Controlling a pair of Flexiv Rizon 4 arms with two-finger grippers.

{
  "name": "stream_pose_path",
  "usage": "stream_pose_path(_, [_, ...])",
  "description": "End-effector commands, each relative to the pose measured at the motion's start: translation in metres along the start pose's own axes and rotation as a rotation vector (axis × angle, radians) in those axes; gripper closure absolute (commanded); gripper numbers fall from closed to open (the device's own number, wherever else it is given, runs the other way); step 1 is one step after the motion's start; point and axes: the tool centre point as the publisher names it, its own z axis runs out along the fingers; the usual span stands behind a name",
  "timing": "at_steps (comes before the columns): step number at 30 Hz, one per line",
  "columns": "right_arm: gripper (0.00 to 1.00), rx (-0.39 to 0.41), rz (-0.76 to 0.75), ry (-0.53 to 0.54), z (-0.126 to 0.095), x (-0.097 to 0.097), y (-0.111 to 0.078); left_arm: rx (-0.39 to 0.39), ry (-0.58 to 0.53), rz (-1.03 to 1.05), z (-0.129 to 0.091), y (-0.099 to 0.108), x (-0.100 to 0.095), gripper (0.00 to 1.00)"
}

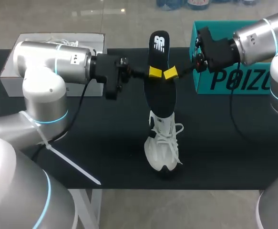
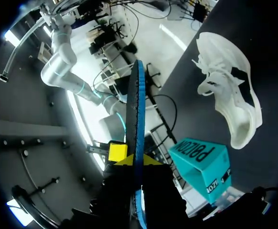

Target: Take the shoe out of the shoebox, open the shoe tongue, remove and reinsert the insole, then place the shoe into the shoebox

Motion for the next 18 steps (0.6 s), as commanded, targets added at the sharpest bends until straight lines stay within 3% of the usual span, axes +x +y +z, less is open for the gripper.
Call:
stream_pose_path(1, [1.00,0.002,0.000,0.003,0.0039,0.0021,-0.0001,-0.004,0.003,0.002,0.0011,0.0001,0.0017,1.00])
stream_pose_path(10, [1.00,0.008,-0.001,0.002,0.0043,0.0026,-0.0005,-0.004,0.003,0.002,0.0011,0.0001,0.0017,1.00])
stream_pose_path(11, [1.00,0.009,-0.001,0.001,0.0037,0.0027,-0.0006,-0.004,0.003,0.002,0.0011,0.0001,0.0017,0.92])
stream_pose_path(13, [1.00,0.009,0.000,-0.001,0.0029,0.0030,-0.0008,-0.004,0.003,0.002,0.0011,0.0001,0.0017,0.00])
stream_pose_path(18, [1.00,0.011,0.000,-0.007,-0.0002,0.0031,-0.0017,0.020,0.031,-0.031,-0.0022,0.0002,-0.0023,0.00])
